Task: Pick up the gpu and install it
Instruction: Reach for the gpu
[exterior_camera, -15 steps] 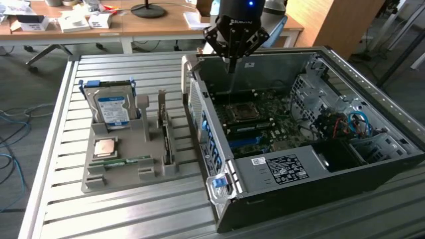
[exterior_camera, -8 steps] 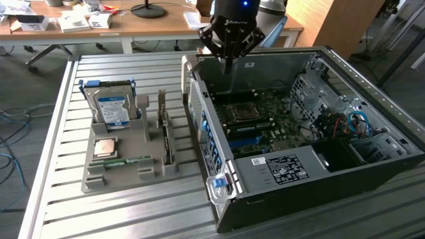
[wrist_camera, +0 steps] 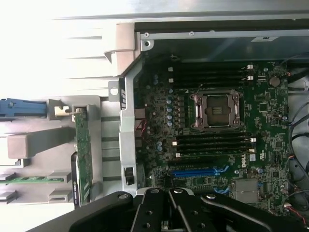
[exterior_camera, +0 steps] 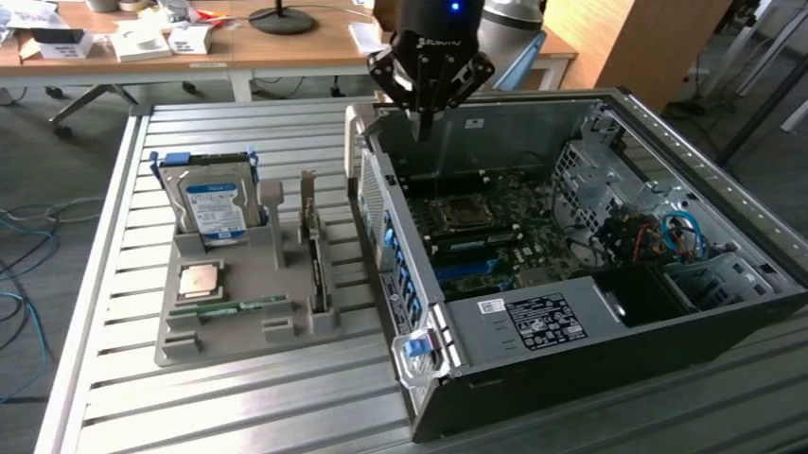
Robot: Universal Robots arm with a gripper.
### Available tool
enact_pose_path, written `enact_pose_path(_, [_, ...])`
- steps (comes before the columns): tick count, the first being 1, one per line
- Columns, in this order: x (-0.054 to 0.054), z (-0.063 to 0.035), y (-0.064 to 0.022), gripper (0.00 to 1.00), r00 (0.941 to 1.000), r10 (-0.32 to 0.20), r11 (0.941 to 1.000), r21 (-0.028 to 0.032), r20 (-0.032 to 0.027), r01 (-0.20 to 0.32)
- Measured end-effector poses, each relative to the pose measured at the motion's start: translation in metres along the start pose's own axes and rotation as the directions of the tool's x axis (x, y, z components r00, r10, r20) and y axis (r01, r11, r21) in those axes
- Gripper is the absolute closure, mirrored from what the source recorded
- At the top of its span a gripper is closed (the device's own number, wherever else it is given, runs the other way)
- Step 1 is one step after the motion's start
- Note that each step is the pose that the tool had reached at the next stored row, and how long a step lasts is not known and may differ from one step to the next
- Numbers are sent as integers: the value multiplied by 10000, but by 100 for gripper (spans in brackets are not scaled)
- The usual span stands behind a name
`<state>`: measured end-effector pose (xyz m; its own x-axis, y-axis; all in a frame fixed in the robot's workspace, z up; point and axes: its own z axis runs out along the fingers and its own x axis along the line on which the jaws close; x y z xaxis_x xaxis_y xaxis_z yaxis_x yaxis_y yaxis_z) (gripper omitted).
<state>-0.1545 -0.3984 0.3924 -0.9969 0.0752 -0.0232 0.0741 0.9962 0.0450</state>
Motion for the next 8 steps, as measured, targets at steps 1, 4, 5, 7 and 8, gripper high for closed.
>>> enact_pose_path(1, [11,1,-1,89,10000,0,10000,0,1,0])
enact_pose_path(4, [40,3,-3,89,10000,1,10000,-2,1,-1])
enact_pose_path(5, [48,4,-4,89,10000,1,10000,-1,1,-1])
enact_pose_path(7, [66,4,-5,89,10000,1,10000,0,0,-1])
enact_pose_path(8, [77,5,-6,89,10000,1,10000,-1,0,-1])
